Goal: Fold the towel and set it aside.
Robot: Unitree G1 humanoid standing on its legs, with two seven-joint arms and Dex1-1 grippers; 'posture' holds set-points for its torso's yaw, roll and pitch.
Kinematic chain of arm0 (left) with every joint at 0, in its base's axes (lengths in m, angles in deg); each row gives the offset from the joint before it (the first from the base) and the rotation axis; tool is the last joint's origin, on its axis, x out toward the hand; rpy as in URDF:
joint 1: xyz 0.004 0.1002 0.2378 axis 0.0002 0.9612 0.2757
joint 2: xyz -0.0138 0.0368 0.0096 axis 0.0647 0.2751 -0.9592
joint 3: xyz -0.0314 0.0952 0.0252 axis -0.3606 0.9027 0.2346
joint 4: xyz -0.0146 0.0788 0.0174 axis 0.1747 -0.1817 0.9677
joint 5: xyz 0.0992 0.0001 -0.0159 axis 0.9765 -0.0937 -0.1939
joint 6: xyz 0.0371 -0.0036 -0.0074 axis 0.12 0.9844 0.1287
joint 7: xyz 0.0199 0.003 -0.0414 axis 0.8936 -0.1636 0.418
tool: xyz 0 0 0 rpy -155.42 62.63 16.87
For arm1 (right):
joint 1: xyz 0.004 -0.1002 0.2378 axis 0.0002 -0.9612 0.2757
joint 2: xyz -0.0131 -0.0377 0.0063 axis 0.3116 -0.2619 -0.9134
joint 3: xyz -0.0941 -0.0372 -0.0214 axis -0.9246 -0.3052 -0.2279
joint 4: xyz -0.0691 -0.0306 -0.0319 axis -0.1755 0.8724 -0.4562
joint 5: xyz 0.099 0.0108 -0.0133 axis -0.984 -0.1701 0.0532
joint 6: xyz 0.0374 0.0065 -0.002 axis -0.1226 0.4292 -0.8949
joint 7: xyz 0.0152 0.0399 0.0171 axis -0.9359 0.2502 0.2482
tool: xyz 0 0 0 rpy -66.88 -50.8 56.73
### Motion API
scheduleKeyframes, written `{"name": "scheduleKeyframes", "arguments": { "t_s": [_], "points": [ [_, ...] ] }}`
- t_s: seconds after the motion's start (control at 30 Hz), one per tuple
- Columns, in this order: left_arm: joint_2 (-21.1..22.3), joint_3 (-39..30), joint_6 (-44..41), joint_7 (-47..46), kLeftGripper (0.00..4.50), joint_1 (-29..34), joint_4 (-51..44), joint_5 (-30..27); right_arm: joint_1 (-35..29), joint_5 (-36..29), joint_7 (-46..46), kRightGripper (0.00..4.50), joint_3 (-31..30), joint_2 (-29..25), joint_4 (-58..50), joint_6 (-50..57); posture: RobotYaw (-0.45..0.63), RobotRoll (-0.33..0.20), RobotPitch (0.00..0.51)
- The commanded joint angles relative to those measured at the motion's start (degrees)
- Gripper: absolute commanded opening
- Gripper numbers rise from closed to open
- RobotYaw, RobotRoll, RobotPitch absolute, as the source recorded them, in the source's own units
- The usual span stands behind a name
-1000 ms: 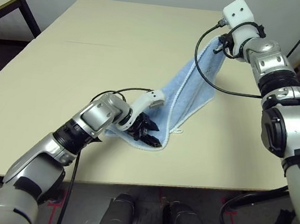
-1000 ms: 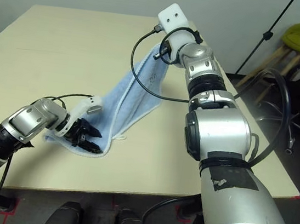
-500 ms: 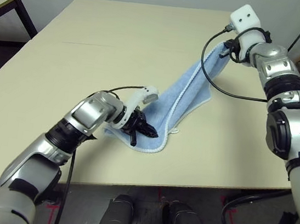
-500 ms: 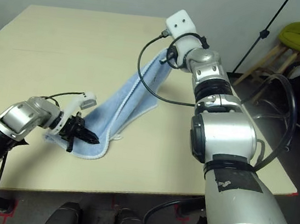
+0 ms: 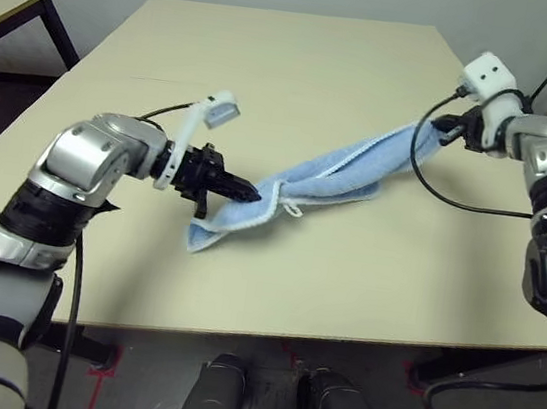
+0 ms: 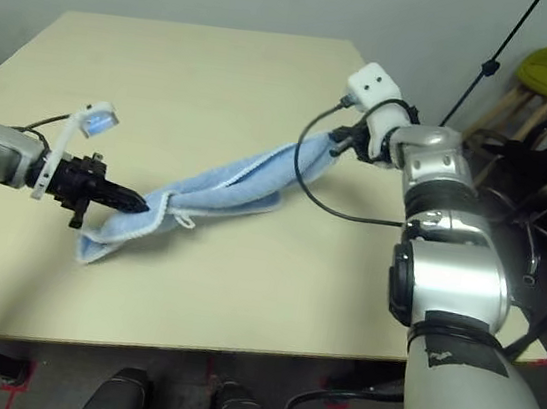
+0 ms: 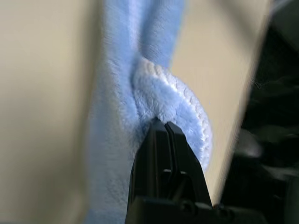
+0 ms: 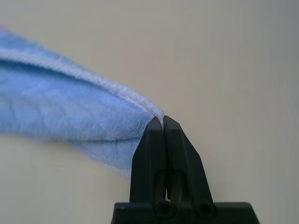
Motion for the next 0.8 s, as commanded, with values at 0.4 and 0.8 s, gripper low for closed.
{"name": "scheduleKeyframes", "arguments": {
  "t_s": [0.4, 0.8],
  "points": [
    [-5.6, 3.2, 22.9, -1.7, 0.97, -1.3, 20.3, 15.2, -5.9, -4.9, -1.1, 0.0, 0.4, 1.8, -16.3, 8.1, 0.12, 0.0, 0.076],
    [-3.7, -3.9, 10.3, -7.1, 4.45, 7.4, 0.9, 11.6, -4.8, -4.6, -1.0, 0.0, -0.3, 2.6, -14.6, 6.5, 0.16, 0.0, 0.083]
  ]
}}
